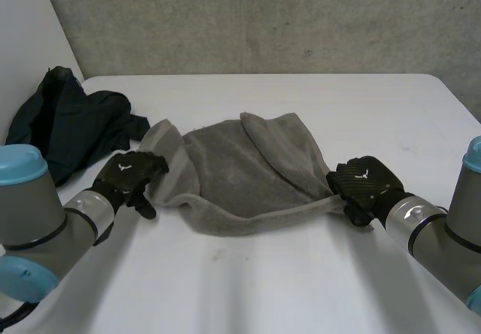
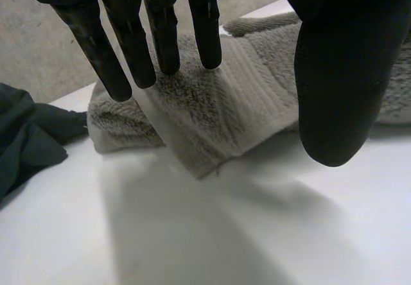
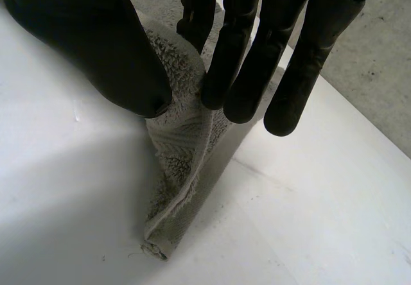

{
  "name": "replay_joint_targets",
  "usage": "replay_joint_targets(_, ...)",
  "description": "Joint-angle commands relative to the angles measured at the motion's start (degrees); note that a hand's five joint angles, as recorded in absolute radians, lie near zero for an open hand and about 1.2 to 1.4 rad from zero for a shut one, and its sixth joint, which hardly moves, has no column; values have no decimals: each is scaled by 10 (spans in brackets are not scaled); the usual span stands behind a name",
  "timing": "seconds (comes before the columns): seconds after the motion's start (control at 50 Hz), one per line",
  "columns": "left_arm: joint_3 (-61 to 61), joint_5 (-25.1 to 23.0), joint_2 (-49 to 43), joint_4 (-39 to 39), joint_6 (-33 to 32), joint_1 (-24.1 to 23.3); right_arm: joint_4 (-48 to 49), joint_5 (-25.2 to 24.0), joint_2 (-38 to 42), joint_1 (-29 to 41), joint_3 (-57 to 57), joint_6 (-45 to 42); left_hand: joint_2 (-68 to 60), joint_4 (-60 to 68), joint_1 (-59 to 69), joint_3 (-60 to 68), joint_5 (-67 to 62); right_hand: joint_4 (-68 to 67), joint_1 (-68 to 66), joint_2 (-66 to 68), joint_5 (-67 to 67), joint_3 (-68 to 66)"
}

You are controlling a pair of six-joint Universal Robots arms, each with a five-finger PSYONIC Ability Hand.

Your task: Fold the laundry.

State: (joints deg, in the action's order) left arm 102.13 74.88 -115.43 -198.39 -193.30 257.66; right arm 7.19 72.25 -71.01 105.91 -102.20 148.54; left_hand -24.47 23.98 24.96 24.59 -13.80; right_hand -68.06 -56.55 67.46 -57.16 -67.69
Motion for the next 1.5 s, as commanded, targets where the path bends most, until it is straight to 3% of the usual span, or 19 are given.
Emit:
replay_joint_targets(0.02, -54, 14, -39, -1, -1, -18, 0, -1, 0, 0, -3, 0, -27, 32, 22, 26, -34, -119, -235, 125, -128, -123)
replay_joint_targets(0.22, -116, 33, -96, 1, -1, -43, 0, 0, 0, 0, -4, 0, -41, 46, 36, 40, -47, -119, -235, 125, -128, -123)
replay_joint_targets(0.28, -135, 37, -108, 1, -5, -45, 1, 0, 0, 0, -5, 0, -98, 103, 93, 97, -104, -119, -235, 125, -128, -123)
replay_joint_targets(0.38, -149, 44, -110, 5, -40, -48, 3, 0, 0, 0, -5, 2, -554, 559, 549, 553, -561, -119, -235, 125, -128, -123)
replay_joint_targets(0.5, -114, 66, -40, 10, -65, -53, -9, -1, -1, 3, 3, 18, -555, 560, 550, 554, -562, -119, -235, 125, -128, -123)
replay_joint_targets(0.68, -2, 62, 117, 6, -66, -49, -124, -82, -22, -3, 39, 29, -544, 549, 539, 543, -551, -33, -148, 39, -42, -36)
replay_joint_targets(0.74, 17, 61, 114, 8, -67, -51, -121, -89, -22, -2, 39, 31, -11, 16, 6, 10, -18, -33, -148, 39, -42, -36)
replay_joint_targets(0.82, 18, 60, 86, 9, -66, -51, -119, -89, -21, 0, 37, 31, 87, -82, -92, -88, 80, -33, -148, 39, -42, -36)
replay_joint_targets(1.12, -46, -21, -39, 12, -57, -44, -106, -89, -19, -4, 28, 31, -32, 37, 27, 31, -39, -34, -149, 40, -43, -38)
replay_joint_targets(1.3, -90, -20, -75, 12, -55, -54, -104, -89, -19, -4, 26, 31, -121, 126, 117, 120, -128, -36, -151, 42, -45, -40)
replay_joint_targets(1.5, -112, -20, -95, 13, -56, -66, -103, -88, -19, -4, 23, 30, -335, 340, 330, 334, -342, -36, -151, 42, -45, -40)
